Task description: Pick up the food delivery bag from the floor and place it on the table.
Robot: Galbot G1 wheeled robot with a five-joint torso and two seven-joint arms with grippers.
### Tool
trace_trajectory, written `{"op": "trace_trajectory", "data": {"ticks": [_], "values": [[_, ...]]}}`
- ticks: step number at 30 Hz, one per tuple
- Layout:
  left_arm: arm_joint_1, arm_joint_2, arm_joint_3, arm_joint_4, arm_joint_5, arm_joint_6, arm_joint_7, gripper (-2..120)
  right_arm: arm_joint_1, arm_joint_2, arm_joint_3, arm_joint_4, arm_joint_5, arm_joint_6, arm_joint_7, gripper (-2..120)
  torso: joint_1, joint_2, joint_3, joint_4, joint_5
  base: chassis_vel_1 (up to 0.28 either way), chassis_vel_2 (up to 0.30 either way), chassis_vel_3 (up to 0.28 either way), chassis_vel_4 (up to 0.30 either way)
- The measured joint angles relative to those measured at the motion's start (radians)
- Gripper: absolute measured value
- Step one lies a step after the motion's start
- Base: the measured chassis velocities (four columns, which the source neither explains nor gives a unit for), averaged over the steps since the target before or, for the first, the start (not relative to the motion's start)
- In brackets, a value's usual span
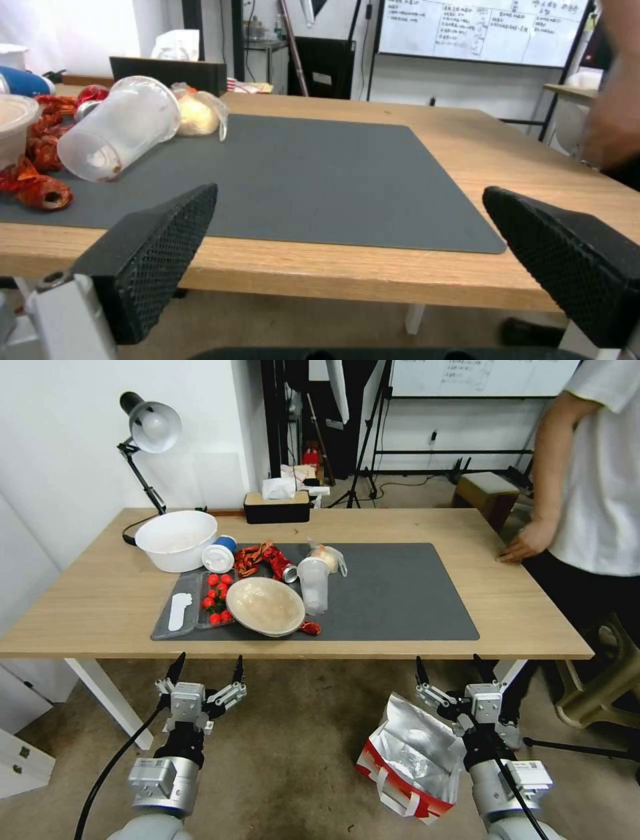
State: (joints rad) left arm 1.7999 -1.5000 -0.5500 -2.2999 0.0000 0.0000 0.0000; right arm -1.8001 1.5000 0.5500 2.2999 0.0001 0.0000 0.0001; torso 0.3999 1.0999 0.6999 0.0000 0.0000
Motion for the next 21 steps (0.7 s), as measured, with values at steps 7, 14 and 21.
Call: {"op": "trace_trajectory", "data": {"ticks": [7, 14, 21], "values": [[0.0, 0.0, 0.0, 0.0, 0.0, 0.0, 0.0, 100, 0.0, 0.0, 0.0, 0.0, 0.0, 0.0, 0.0, 100, 0.0, 0.0, 0.0, 0.0, 0.0, 0.0, 0.0, 0.0, 0.0], [0.0, 0.0, 0.0, 0.0, 0.0, 0.0, 0.0, 100, 0.0, 0.0, 0.0, 0.0, 0.0, 0.0, 0.0, 100, 0.0, 0.0, 0.0, 0.0, 0.0, 0.0, 0.0, 0.0, 0.0], [0.0, 0.0, 0.0, 0.0, 0.0, 0.0, 0.0, 100, 0.0, 0.0, 0.0, 0.0, 0.0, 0.0, 0.0, 100, 0.0, 0.0, 0.0, 0.0, 0.0, 0.0, 0.0, 0.0, 0.0]]}}
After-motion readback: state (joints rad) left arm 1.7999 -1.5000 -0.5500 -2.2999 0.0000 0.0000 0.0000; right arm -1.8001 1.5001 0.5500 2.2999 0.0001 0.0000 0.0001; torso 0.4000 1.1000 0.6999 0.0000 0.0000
